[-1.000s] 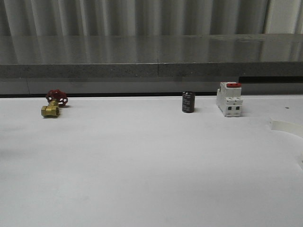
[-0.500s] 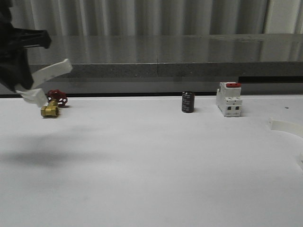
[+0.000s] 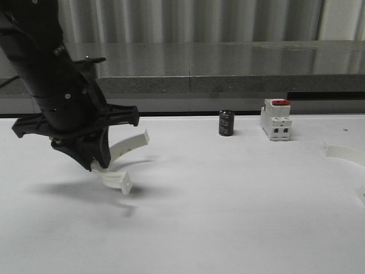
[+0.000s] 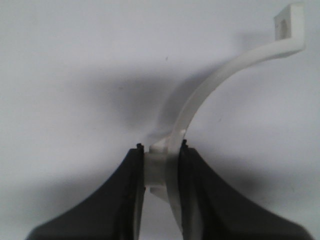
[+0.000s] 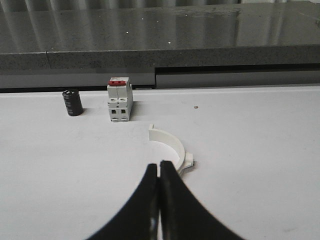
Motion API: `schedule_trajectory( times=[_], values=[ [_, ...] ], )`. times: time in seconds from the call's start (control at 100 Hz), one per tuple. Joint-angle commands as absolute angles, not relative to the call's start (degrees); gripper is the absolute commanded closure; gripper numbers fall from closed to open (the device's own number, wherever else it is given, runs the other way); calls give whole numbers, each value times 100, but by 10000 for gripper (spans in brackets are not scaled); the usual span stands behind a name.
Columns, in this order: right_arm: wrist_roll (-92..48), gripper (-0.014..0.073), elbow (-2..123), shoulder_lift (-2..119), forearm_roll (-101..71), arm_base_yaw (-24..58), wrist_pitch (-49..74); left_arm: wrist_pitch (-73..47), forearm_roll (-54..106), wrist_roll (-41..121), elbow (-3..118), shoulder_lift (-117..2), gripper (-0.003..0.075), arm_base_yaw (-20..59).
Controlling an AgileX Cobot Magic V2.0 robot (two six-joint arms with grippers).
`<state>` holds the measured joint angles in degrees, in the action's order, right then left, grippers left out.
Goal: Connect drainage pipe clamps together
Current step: 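Carry the white clamp half toward the table center with the left gripper, then open the left gripper and lift it away from the clamp half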
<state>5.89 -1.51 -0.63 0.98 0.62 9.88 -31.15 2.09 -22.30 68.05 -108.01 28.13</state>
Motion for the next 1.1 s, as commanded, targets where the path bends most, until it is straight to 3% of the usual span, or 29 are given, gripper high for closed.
schedule_trajectory(
  times=[0.0, 0.66, 0.8, 0.99, 1.09],
  values=[
    [552, 662, -68, -176, 110, 33, 551, -2842, 245, -2351, 6992, -10677, 668, 2920],
    [552, 662, -68, -176, 110, 33, 551, -2869, 255, -2380, 7214, -10945, 646, 3054],
    [552, 662, -68, -176, 110, 33, 551, -2881, 255, -2380, 7214, -10945, 487, 3054],
    [552, 662, -68, -176, 110, 33, 551, -2881, 255, -2380, 7214, -10945, 146, 3054],
    [552, 662, -68, -176, 110, 33, 551, -2881, 266, -2380, 7214, -10945, 66, 3054]
  ],
)
